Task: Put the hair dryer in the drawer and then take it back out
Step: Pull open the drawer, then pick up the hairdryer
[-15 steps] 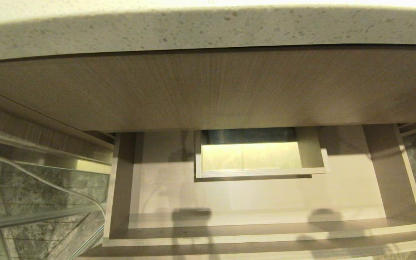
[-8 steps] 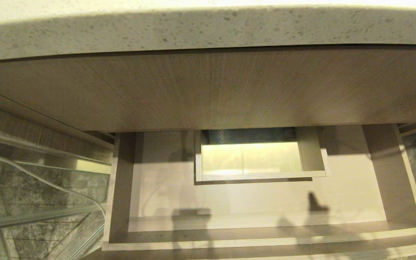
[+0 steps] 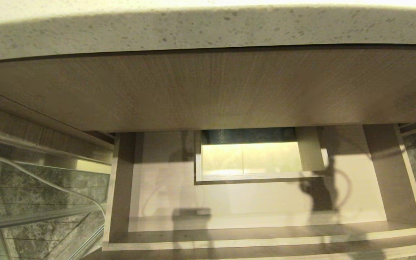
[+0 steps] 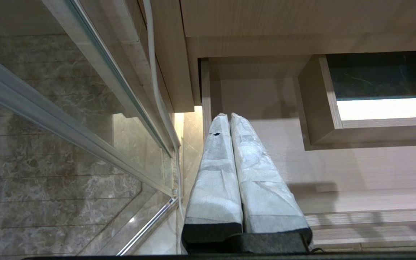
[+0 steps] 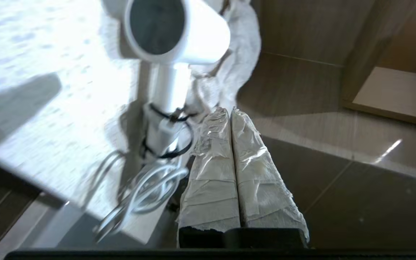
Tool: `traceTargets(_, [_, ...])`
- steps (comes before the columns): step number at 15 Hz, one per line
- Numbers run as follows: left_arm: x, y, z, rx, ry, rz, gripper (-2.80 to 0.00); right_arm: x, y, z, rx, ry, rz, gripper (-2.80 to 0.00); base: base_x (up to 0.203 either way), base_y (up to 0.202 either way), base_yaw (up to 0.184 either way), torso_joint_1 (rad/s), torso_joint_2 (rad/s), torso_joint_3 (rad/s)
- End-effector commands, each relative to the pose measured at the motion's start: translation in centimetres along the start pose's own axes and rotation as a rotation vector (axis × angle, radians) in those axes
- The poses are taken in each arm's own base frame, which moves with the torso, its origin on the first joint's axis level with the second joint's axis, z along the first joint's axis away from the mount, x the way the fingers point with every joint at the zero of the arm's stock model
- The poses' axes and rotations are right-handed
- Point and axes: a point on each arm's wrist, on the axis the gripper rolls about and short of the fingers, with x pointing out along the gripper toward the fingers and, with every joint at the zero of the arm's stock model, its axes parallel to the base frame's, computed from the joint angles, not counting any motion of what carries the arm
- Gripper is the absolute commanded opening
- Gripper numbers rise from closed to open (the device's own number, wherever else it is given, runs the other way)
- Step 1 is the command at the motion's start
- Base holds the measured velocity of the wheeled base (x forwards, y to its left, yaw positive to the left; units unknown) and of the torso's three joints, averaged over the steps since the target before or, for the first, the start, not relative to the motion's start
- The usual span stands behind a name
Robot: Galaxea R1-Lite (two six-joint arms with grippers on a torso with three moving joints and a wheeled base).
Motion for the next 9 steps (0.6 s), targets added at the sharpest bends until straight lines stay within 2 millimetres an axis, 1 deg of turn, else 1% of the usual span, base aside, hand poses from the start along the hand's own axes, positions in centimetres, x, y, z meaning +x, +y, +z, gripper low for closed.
traceTargets(1, [0.1,0.0,-1.1,-0.001,0.038,0.001,-2.80,4.7,0.9,-0.2,-0.073,0.061,-0.044,-2.80,0.000,0.000,0.000,0.000,0.00,0.000])
traceTargets(2, [0.1,0.0,-1.1,-0.001,0.038,0.001,-2.80,5.5,1.3,-0.4,-0.095,0.085,-0.036,-2.80,0.000,0.000,0.000,0.000,0.00,0.000])
traceTargets(3, [0.1,0.0,-1.1,-0.001,0.038,0.001,-2.80,6.5,1.7,-0.5,-0.094,0.090,-0.033,0.00,0.000,0.000,0.000,0.000,0.00,0.000])
traceTargets(4, [0.1,0.0,-1.1,-0.001,0.038,0.001,-2.80,7.0,1.6,-0.5,-0.092,0.091,-0.058,0.00,0.000,0.000,0.000,0.000,0.00,0.000])
traceTargets(6, [0.1,0.0,-1.1,-0.001,0.038,0.001,-2.80,7.0,1.5,-0.7,-0.113,0.104,-0.094,0.00,0.000,0.000,0.000,0.000,0.00,0.000])
traceTargets(9, [0.1,0.0,-1.1,-0.001,0.038,0.001,-2.80,8.2,2.3,-1.1,-0.140,0.131,-0.071,0.00,0.000,0.000,0.000,0.000,0.00,0.000])
